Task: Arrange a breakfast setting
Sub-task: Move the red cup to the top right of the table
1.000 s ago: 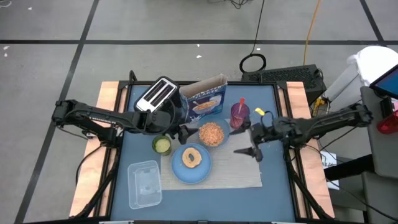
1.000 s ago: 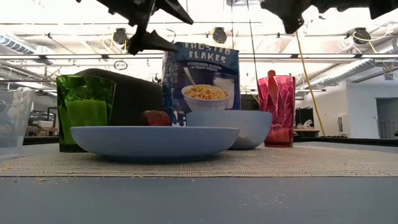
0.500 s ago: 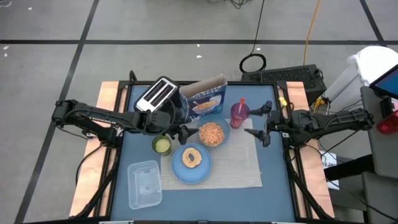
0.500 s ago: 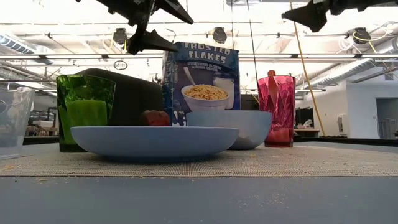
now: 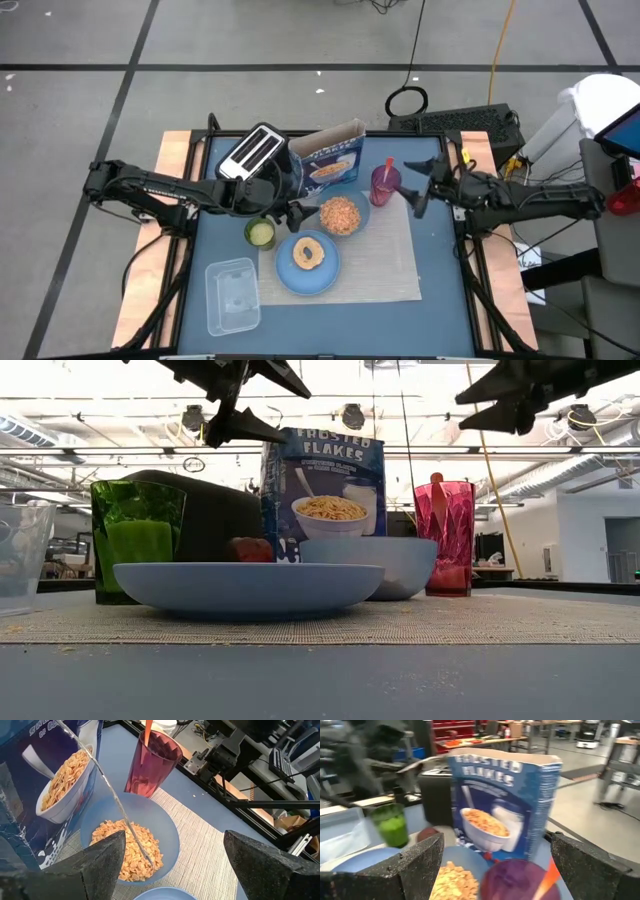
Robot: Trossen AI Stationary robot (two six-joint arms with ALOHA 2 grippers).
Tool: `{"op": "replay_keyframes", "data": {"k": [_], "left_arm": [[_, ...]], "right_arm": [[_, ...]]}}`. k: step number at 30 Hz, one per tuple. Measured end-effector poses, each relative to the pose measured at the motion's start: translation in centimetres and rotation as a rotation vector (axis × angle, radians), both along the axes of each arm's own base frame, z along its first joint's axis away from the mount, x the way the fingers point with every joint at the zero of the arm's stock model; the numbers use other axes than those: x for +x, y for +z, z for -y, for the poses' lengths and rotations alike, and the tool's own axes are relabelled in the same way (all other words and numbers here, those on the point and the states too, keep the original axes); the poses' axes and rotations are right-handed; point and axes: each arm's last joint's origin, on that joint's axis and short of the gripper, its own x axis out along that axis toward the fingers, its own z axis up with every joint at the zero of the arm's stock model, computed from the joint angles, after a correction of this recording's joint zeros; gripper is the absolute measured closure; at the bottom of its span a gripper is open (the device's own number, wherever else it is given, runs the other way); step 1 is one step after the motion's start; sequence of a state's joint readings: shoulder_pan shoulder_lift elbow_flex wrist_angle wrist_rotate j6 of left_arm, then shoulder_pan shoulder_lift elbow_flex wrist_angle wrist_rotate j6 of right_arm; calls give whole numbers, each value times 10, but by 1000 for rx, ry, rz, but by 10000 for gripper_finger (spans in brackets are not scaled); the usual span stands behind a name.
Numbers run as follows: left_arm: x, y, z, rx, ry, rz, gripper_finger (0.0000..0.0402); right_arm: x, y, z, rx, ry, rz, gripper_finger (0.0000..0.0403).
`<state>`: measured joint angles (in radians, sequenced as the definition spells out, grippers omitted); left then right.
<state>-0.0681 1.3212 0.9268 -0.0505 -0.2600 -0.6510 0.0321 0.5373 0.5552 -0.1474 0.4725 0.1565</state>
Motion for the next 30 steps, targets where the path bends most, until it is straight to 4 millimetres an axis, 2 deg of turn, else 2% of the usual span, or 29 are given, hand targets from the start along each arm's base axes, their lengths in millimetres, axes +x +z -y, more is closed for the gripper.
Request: {"op": "replay_keyframes", "data": {"k": [8,13,19,30], "left_arm": [[0,0,0,0,1,0,59],[0,0,0,0,1,0,59],[0,0,0,0,1,0,59],[0,0,0,1,0,0,59]], "right_arm": [[5,-5,21,18,-144,-39,50],[13,-13,32,65,-97,-95,51],[19,-23,46,112,-158,-146,51],[15,-35,50,218,-106,-246,51]]}}
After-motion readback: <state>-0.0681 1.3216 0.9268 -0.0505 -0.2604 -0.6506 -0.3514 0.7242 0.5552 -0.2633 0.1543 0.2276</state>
